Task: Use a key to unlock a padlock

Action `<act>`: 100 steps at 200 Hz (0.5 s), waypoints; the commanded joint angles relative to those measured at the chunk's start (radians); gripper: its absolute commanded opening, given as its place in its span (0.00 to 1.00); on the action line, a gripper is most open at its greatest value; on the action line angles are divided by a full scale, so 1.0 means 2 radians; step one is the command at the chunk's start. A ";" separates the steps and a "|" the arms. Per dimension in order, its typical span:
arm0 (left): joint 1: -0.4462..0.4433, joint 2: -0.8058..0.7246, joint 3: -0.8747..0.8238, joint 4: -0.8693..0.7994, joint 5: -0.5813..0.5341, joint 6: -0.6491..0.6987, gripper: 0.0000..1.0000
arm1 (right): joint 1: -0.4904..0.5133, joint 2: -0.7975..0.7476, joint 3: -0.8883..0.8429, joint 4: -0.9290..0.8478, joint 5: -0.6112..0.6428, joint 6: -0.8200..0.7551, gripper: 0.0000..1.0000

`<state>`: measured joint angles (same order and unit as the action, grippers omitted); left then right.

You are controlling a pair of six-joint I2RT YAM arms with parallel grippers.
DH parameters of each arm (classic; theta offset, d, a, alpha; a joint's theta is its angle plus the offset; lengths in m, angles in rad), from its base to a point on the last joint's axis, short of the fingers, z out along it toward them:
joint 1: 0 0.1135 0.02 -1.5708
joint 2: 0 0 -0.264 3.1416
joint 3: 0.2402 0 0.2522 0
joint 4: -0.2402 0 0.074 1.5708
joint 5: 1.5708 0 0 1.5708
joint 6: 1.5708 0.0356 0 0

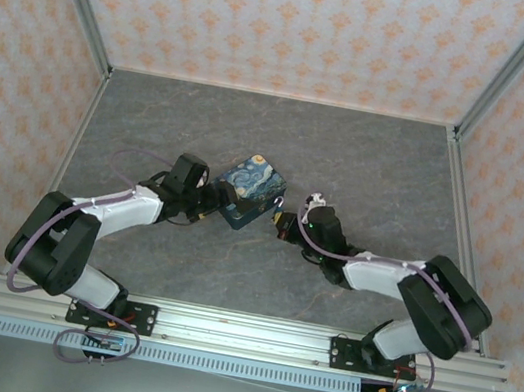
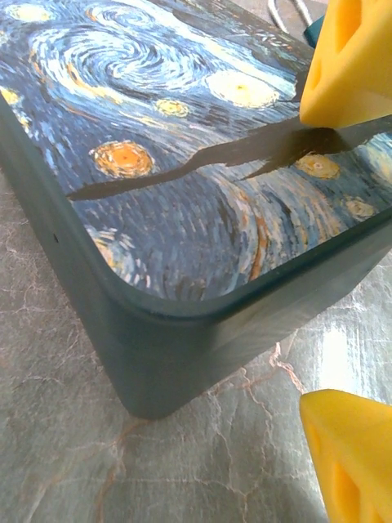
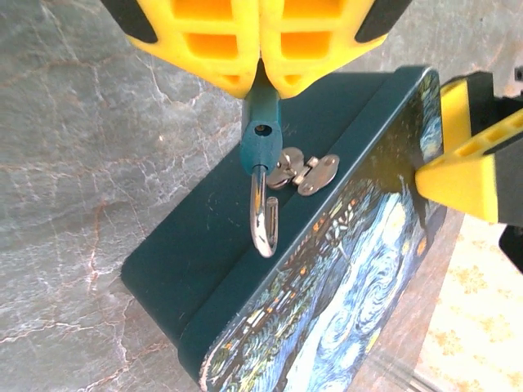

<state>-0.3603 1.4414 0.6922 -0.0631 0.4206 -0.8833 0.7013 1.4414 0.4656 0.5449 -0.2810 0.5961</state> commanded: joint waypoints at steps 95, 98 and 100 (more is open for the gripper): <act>0.000 -0.135 0.033 -0.109 -0.077 0.071 0.98 | -0.004 -0.150 -0.031 -0.176 -0.130 -0.034 0.01; 0.000 -0.140 0.030 -0.108 -0.078 0.073 0.98 | -0.004 -0.149 -0.032 -0.176 -0.133 -0.032 0.00; 0.000 -0.144 0.028 -0.108 -0.078 0.074 0.98 | -0.004 -0.149 -0.033 -0.175 -0.136 -0.032 0.00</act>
<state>-0.3599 1.2251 0.7589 -0.2375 0.3286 -0.7948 0.6994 1.1549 0.4263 0.2478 -0.4488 0.5373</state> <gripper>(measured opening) 0.982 0.056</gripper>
